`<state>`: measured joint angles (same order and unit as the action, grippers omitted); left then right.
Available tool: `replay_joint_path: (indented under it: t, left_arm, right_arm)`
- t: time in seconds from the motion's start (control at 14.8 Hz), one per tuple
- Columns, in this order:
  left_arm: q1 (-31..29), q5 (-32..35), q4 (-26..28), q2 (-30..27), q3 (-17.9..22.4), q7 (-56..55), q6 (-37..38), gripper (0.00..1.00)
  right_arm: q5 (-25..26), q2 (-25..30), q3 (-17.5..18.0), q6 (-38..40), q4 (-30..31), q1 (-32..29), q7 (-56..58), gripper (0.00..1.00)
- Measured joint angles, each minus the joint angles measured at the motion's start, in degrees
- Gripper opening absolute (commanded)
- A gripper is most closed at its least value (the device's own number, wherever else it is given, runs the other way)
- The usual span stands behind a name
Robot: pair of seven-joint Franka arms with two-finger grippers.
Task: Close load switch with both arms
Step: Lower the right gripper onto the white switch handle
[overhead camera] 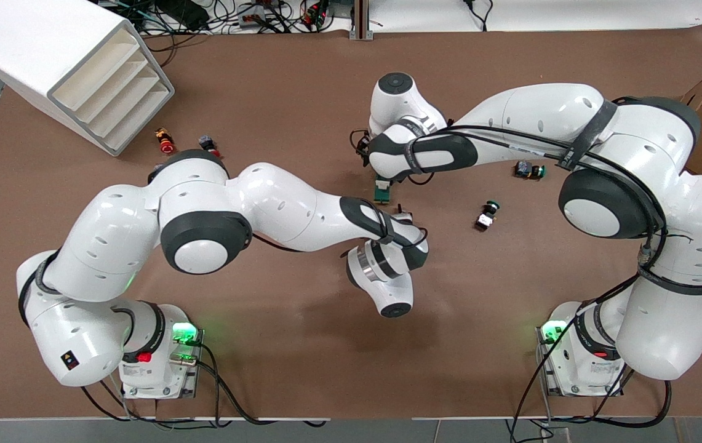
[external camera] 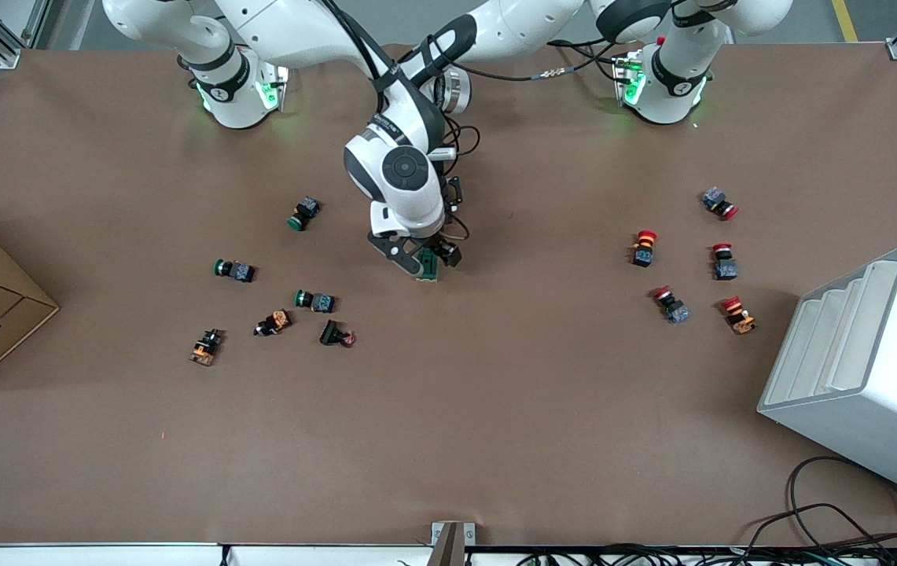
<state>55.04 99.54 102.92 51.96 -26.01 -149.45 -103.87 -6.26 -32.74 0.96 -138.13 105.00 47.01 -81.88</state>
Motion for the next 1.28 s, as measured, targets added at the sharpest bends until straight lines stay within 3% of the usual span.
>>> replay_joint_path:
  t: [0.81, 1.28]
  left_arm:
    - [0.4, 0.4, -0.1, 0.4, 0.2, 2.1, 0.5, 1.00]
    - [0.4, 0.4, -0.2, 0.4, 0.2, 2.1, 0.5, 1.00]
  right_arm:
    - [-0.2, -2.4, 1.7, -0.5, -0.1, 0.1, 0.0, 1.00]
    - [-3.0, -2.5, 1.6, -2.7, -0.3, -0.1, -0.2, 1.00]
